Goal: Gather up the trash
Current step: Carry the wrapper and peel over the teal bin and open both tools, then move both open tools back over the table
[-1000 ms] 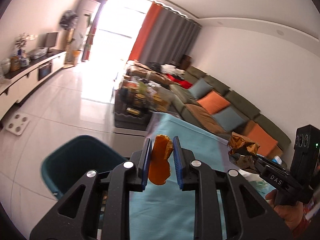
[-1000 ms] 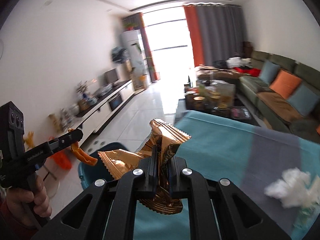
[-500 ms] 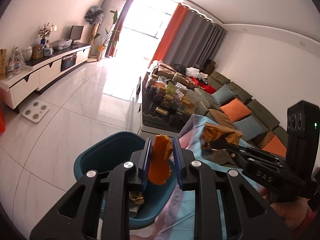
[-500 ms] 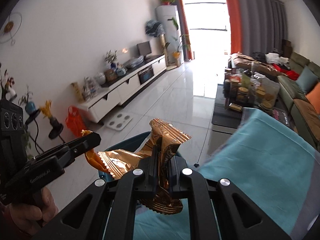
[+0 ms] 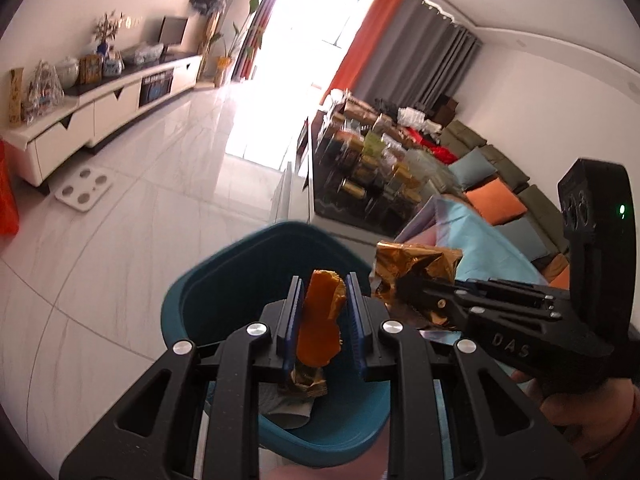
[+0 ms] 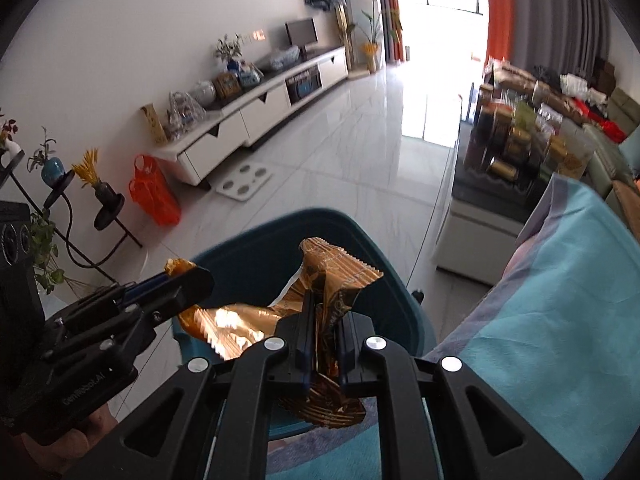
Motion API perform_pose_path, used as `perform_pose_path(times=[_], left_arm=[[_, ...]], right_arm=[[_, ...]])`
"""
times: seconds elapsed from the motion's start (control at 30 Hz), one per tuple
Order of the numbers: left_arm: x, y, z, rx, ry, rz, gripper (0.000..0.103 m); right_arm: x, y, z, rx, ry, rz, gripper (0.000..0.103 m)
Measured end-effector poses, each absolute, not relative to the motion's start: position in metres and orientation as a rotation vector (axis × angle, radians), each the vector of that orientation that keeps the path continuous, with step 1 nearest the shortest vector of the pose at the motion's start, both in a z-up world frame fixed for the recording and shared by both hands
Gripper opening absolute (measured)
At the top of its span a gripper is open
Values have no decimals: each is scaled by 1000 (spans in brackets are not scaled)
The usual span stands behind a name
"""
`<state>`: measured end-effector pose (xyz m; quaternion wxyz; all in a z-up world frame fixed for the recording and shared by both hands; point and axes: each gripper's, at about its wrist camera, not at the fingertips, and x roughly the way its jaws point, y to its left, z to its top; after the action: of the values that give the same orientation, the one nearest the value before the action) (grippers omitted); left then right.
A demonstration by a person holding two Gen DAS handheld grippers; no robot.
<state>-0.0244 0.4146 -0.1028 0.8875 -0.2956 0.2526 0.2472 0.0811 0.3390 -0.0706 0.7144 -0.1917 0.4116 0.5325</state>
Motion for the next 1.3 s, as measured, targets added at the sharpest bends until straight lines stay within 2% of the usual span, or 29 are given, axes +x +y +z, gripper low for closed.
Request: perform_pose_path(times=[0.03, 0.1, 0.13, 0.17, 0.23, 0.3, 0.37, 0.47, 0.53, 0.67, 0.73, 0.9, 0.93, 1.0, 1.1, 1.3], left_arm=[[-22, 418, -108, -624, 540, 517, 22], [-16, 421, -118, -633, 553, 512, 22], [-15, 424, -121, -633, 560, 524, 22], [-15, 423, -123, -635, 555, 527, 22], [-11, 428, -127, -640, 559, 529, 31], [-9, 426, -130, -637, 561, 532, 33], [-8, 427, -129, -636, 555, 536, 37], [-10, 419, -121, -625, 535, 541, 47], [-10, 415, -115, -614, 523, 547, 58], [-14, 405, -99, -591, 489, 559, 69], [-18, 399, -94, -582, 476, 564, 79], [-27, 382, -74, -545, 441, 560, 89], [-26, 378, -70, -537, 433, 560, 91], [-31, 370, -63, -525, 423, 556, 94], [-32, 357, -53, -503, 411, 540, 97], [-26, 326, -35, -464, 403, 495, 97]], right_arm=[[82, 341, -74, -426, 931, 1183, 19], [87, 342, -78, -403, 966, 1188, 20], [88, 342, -79, -398, 978, 1193, 28], [88, 344, -81, -386, 989, 1197, 32], [89, 342, -80, -361, 998, 1203, 37], [89, 340, -78, -342, 1000, 1210, 42], [89, 339, -74, -332, 989, 1214, 43], [90, 332, -65, -303, 975, 1215, 50], [91, 326, -59, -291, 954, 1213, 52], [93, 308, -43, -264, 905, 1205, 62], [94, 298, -36, -263, 876, 1194, 67], [97, 273, -27, -272, 815, 1151, 78], [98, 267, -26, -274, 806, 1141, 83], [102, 258, -24, -280, 792, 1113, 89], [105, 240, -20, -286, 760, 1086, 89], [116, 197, -18, -276, 733, 995, 95]])
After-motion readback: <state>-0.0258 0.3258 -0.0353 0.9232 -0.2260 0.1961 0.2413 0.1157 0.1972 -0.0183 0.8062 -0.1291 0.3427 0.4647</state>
